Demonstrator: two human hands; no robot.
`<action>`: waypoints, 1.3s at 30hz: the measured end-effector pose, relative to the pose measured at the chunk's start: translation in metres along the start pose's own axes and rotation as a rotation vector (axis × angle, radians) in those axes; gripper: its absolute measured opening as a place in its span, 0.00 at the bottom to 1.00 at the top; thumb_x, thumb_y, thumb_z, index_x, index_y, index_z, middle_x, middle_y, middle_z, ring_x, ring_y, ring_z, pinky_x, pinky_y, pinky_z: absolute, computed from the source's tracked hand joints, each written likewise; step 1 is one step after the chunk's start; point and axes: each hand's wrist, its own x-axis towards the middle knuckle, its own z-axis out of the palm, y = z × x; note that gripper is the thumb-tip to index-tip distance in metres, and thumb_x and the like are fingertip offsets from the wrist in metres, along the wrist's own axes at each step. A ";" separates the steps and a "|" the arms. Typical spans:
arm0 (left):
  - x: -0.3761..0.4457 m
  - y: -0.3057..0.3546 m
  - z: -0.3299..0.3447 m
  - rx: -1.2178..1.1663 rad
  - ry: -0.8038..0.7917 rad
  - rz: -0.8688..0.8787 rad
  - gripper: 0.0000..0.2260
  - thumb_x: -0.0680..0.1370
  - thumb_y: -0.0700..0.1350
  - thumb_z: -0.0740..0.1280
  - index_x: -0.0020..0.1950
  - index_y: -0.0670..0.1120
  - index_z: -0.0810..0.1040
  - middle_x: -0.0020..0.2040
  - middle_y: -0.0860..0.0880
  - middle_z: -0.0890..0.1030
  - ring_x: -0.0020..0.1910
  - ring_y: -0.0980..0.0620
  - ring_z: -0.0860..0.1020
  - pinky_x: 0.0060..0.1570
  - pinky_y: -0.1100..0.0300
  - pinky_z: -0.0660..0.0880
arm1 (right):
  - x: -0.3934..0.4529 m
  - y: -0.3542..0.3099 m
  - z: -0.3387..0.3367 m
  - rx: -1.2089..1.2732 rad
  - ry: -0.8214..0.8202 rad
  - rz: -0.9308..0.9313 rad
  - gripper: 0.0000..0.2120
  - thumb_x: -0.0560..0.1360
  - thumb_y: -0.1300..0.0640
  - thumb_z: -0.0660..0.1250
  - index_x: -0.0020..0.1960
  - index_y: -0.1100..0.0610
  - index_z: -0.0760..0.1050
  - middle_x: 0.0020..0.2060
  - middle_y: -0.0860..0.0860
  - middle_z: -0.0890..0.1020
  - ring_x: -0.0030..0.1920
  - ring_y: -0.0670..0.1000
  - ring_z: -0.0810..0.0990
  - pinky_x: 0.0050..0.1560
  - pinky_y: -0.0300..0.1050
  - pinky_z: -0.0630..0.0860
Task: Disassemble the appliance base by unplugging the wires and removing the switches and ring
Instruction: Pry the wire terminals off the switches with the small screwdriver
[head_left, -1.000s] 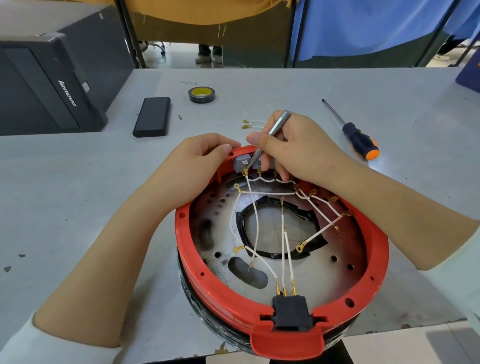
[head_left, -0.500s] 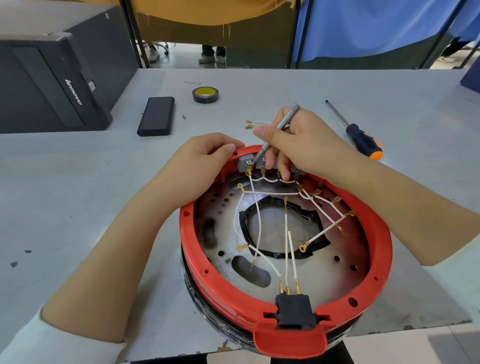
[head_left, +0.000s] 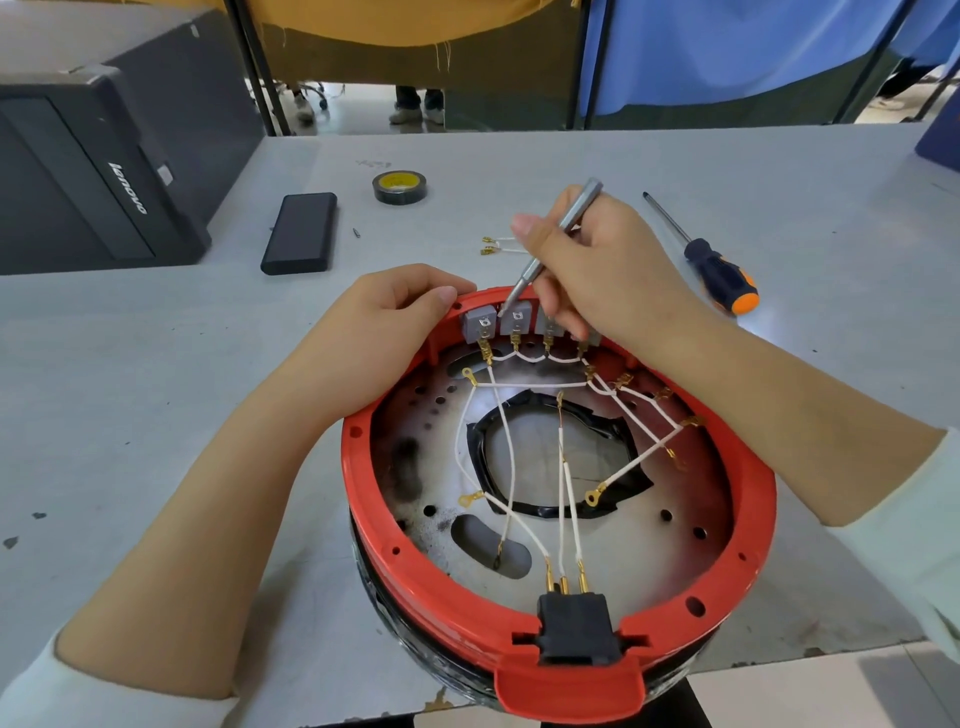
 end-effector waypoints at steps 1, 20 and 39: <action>0.000 0.000 0.000 0.001 0.000 0.001 0.11 0.81 0.47 0.58 0.54 0.57 0.80 0.48 0.62 0.81 0.46 0.70 0.75 0.37 0.83 0.65 | -0.001 0.000 0.000 -0.007 -0.015 -0.014 0.15 0.81 0.52 0.60 0.37 0.55 0.66 0.23 0.51 0.75 0.16 0.45 0.68 0.20 0.33 0.64; 0.002 -0.002 0.000 -0.014 -0.013 0.022 0.11 0.81 0.47 0.59 0.54 0.56 0.80 0.48 0.62 0.81 0.46 0.69 0.76 0.41 0.80 0.68 | -0.004 -0.003 0.000 -0.006 -0.105 -0.020 0.12 0.79 0.51 0.63 0.40 0.53 0.67 0.23 0.50 0.77 0.17 0.46 0.68 0.20 0.34 0.65; 0.003 -0.008 0.002 -0.091 -0.038 0.042 0.10 0.81 0.47 0.59 0.53 0.57 0.80 0.51 0.58 0.81 0.51 0.61 0.78 0.51 0.66 0.71 | -0.041 -0.027 0.016 -0.770 -0.268 -0.001 0.15 0.69 0.40 0.70 0.42 0.44 0.65 0.39 0.42 0.79 0.40 0.43 0.75 0.38 0.43 0.71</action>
